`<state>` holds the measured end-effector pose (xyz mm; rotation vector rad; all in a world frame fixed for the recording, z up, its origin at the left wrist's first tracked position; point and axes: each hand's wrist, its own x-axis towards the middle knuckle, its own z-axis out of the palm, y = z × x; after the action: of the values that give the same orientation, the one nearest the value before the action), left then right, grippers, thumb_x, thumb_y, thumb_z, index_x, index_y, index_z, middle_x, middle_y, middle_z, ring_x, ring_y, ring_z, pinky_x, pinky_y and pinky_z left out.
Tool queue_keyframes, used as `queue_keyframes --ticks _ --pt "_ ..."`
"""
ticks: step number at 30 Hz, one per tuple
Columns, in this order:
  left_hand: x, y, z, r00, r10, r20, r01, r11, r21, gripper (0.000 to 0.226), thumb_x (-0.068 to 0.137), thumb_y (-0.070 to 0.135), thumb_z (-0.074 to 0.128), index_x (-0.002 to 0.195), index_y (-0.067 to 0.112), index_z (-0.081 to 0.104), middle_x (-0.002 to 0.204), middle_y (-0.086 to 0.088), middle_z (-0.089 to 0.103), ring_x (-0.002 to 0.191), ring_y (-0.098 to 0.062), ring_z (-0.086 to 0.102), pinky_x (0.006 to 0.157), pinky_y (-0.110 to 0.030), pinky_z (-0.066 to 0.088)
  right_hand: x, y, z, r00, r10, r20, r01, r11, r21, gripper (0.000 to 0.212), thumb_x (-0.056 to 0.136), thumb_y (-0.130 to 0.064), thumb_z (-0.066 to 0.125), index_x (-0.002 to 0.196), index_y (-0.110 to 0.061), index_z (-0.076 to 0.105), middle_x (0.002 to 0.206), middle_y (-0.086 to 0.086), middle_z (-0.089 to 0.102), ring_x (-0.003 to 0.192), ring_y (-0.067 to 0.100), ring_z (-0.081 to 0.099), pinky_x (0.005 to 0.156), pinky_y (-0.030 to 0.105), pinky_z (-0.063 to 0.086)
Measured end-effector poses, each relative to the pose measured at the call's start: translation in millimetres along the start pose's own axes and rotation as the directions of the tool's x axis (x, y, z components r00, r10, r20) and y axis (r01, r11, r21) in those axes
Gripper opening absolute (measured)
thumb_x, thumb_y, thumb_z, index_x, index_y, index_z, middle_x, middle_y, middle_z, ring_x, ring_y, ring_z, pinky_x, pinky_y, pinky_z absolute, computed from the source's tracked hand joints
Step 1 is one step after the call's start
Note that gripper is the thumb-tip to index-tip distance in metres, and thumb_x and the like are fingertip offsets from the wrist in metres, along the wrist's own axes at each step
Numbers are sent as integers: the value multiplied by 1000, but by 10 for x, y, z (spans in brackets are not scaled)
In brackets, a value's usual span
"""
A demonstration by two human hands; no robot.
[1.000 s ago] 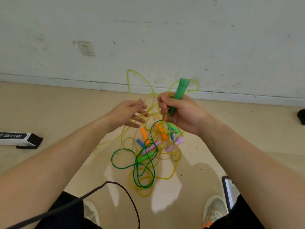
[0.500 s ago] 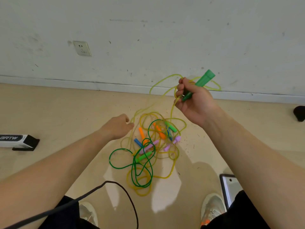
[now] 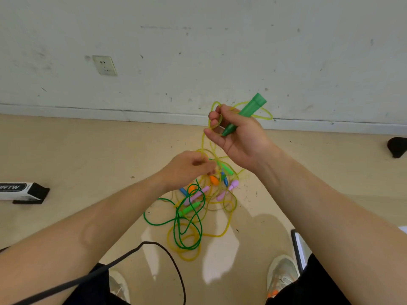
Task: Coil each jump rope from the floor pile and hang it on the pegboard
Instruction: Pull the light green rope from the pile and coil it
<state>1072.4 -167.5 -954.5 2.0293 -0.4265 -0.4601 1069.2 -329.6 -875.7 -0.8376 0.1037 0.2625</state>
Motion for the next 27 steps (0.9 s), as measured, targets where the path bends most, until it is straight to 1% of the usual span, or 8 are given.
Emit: queue_keyframes --ticks 5,7,11,15,17,18,22,27 --pt "-25 -533 -150 951 -285 117 185 833 521 28 99 33 52 83 22 72 85 7 68 86 -18 62 81 -34 45 68 -169 -143 977 -144 -160 150 988 25 16 103 -14 48 90 -13 57 74 2 66 62 9 60 65 31 59" --pt "-80 -659 -219 915 -387 119 256 780 571 34 104 30 44 86 20 71 91 8 70 92 -17 65 87 -32 47 94 -175 -248 955 -177 -238 164 984 -73 14 102 -14 49 92 -12 58 76 3 69 64 10 61 65 31 58" --pt "-105 -356 -280 926 -375 53 367 923 116 38 108 27 35 88 10 62 88 -11 77 82 -24 72 71 -31 53 129 -80 -405 909 -169 -382 -52 862 -503 12 98 -10 51 91 -5 60 89 13 72 71 16 65 66 32 61" --pt "-120 71 -347 953 -302 0 290 915 -280 36 109 32 34 93 9 58 89 -14 76 79 -31 75 65 -32 59 134 32 -517 928 -131 -350 -298 303 -905 20 92 -10 49 101 3 62 89 17 73 70 27 73 71 48 62" --pt "-130 176 -397 957 -290 -4 263 872 -413 36 108 34 35 95 10 58 89 -12 77 77 -30 75 64 -33 60 113 89 -481 953 -117 -281 -262 156 -952 21 91 -15 49 105 -3 59 86 17 74 68 29 74 69 50 62" --pt "-132 208 -422 956 -294 -8 256 844 -472 35 108 35 35 96 10 57 88 -11 77 76 -29 75 63 -32 61 96 120 -444 965 -100 -242 -223 171 -960 18 93 -18 50 103 -6 58 87 16 74 68 28 74 69 48 62" --pt "-118 271 -470 944 -329 -23 223 687 -691 33 108 33 36 100 8 57 85 -10 77 75 -27 76 57 -28 60 22 227 -272 989 116 -94 -140 505 -851 19 101 -29 53 103 -14 63 102 9 74 82 21 72 73 37 59" --pt "-103 258 -523 924 -374 -82 132 511 -849 34 109 29 34 103 6 58 87 -9 77 80 -25 76 60 -27 61 -58 333 -216 939 341 56 -132 503 -854 30 104 -32 49 108 -8 66 101 6 76 93 26 71 81 39 58"
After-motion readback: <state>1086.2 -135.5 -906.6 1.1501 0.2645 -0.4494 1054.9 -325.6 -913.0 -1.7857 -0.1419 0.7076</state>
